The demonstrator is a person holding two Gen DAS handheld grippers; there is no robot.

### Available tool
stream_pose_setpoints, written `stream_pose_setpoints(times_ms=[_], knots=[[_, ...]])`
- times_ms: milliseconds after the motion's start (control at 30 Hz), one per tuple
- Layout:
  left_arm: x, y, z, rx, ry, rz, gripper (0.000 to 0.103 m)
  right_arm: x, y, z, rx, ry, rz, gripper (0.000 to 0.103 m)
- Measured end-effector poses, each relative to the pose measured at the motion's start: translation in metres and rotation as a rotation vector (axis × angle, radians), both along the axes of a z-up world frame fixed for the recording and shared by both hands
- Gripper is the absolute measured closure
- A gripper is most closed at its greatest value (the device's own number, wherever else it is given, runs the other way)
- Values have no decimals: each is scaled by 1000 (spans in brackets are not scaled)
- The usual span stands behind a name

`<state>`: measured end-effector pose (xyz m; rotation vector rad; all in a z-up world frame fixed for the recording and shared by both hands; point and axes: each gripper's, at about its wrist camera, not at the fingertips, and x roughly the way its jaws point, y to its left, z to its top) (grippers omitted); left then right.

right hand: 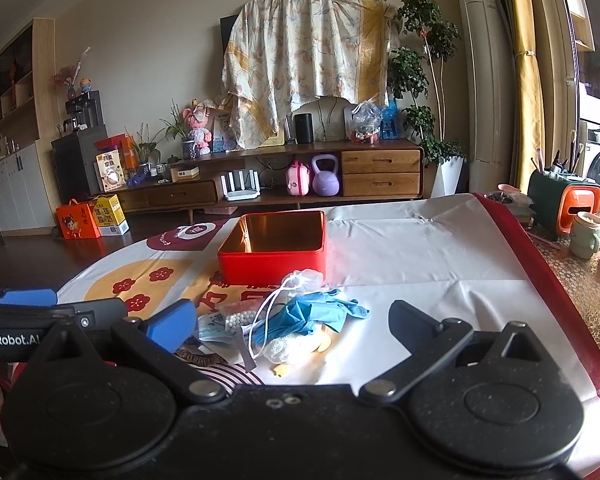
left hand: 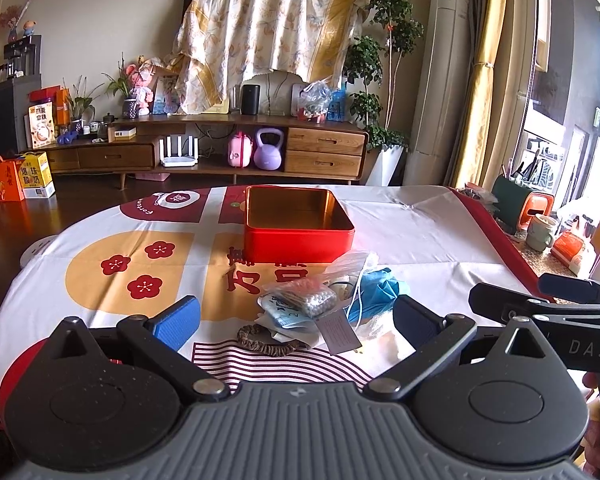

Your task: Organize soft objects

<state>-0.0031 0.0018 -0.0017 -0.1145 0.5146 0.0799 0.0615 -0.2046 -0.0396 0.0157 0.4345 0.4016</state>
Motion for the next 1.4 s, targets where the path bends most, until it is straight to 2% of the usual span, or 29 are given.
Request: stream_pose_setpoints(times_ms=[1400], knots=[[-3,-1,4,20,-17,5,0,0,0,0,-4,-3,1,0]])
